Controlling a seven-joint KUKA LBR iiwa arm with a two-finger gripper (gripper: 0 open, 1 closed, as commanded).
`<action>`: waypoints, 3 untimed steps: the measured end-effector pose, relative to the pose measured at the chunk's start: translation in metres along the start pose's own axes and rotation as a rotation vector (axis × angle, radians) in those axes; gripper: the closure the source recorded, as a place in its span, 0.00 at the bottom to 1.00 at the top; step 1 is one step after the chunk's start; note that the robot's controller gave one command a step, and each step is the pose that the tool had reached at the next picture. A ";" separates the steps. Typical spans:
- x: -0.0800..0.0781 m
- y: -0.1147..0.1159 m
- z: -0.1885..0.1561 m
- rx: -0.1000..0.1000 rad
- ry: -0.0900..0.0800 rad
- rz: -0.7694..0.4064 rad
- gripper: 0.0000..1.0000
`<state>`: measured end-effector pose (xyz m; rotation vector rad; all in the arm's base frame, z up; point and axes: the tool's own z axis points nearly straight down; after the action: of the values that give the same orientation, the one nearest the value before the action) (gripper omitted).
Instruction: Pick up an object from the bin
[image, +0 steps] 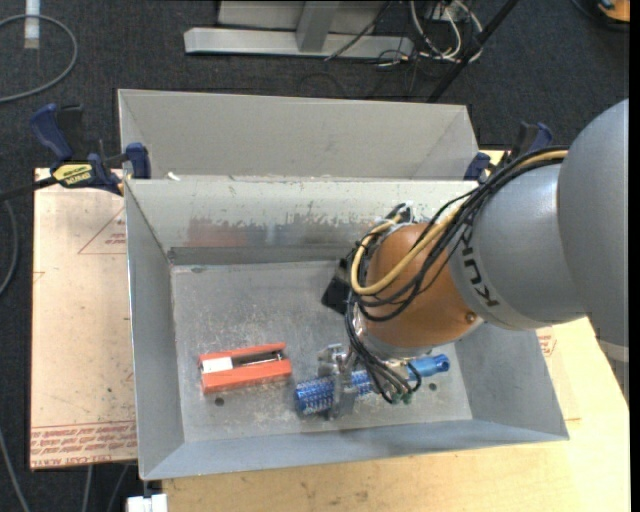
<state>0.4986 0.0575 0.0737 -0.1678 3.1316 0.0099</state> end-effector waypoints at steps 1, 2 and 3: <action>0.000 0.000 0.000 0.000 0.000 0.001 1.00; 0.001 0.000 -0.002 0.000 0.001 0.001 1.00; 0.002 0.000 -0.010 0.000 0.006 0.001 1.00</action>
Offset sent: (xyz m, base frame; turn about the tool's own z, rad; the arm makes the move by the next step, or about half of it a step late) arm 0.0000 0.0000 0.0151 0.0000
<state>0.4967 0.0573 0.0841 -0.1662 3.1375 0.0099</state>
